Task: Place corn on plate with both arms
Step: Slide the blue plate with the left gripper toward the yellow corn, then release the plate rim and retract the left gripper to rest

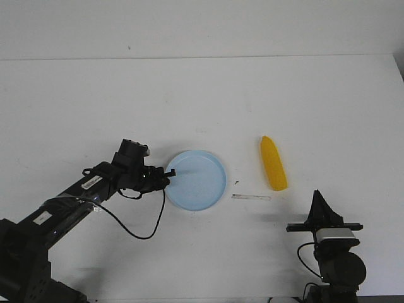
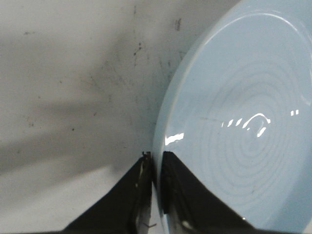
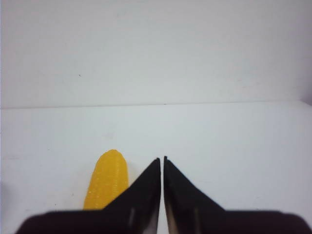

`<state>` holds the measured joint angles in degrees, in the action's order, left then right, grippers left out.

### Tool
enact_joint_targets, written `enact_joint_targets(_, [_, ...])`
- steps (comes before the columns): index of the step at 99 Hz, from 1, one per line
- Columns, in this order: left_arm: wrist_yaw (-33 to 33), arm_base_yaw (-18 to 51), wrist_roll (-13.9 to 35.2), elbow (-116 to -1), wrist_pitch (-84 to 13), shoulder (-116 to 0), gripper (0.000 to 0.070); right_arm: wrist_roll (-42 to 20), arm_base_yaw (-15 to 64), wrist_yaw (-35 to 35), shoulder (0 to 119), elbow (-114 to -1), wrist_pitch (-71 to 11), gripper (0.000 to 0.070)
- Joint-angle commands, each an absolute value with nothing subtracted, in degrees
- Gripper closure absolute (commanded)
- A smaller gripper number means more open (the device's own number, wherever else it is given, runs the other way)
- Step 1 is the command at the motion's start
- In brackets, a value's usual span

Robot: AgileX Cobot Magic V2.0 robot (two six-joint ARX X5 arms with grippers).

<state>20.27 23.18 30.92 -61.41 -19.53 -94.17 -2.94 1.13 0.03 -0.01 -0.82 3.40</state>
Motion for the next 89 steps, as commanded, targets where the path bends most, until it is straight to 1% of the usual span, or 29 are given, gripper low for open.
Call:
enact_joint_targets(1, [20.5,23.7,31.2,-61.8,-18.7,-95.6,0.0696,-2.7,1.3,0.0,0.1,-0.7,4.1,0.069])
enact_joint_targets(16, [20.5,23.7,31.1,-61.8,-18.2,-95.7,0.0676,-2.7,1.3,0.0,0.1,-0.7,4.1,0.069])
enact_joint_targets(27, [20.5,23.7,31.1,-61.8,-17.9,-95.7,0.0533,-2.7,1.3,0.0,0.1,-0.7,4.1,0.069])
enact_joint_targets(33, [20.6,23.7,31.1,-61.8,-17.9,-95.7,0.0491,-2.7,1.3,0.0,0.1,-0.7,4.1,0.069])
enact_joint_targets(48, [20.6,23.6,31.1,-61.8,-17.9,-95.5,0.0491,-2.7,1.3,0.0,0.1,-0.7,4.1,0.069])
enact_joint_targets(59, [20.5,23.6,30.0,-61.8,-17.8,-93.9,0.0492,-2.7,1.3,0.0,0.1,-0.7,4.1,0.069])
enact_joint_targets(68, [20.5,23.6,27.7,-61.8,-17.1,-91.4,0.0493,-2.7,1.3,0.0,0.1,-0.7,4.1,0.069])
enact_joint_targets(75, [20.1,23.5,24.9,-61.8,-16.0,-88.7,0.0494,-2.7,1.3,0.0,0.1,-0.7,4.1,0.069])
enact_joint_targets(89, [15.6,23.5,21.1,-61.8,-14.0,-83.4,0.0494,-2.7,1.3,0.0,0.1,-0.7,4.1,0.069])
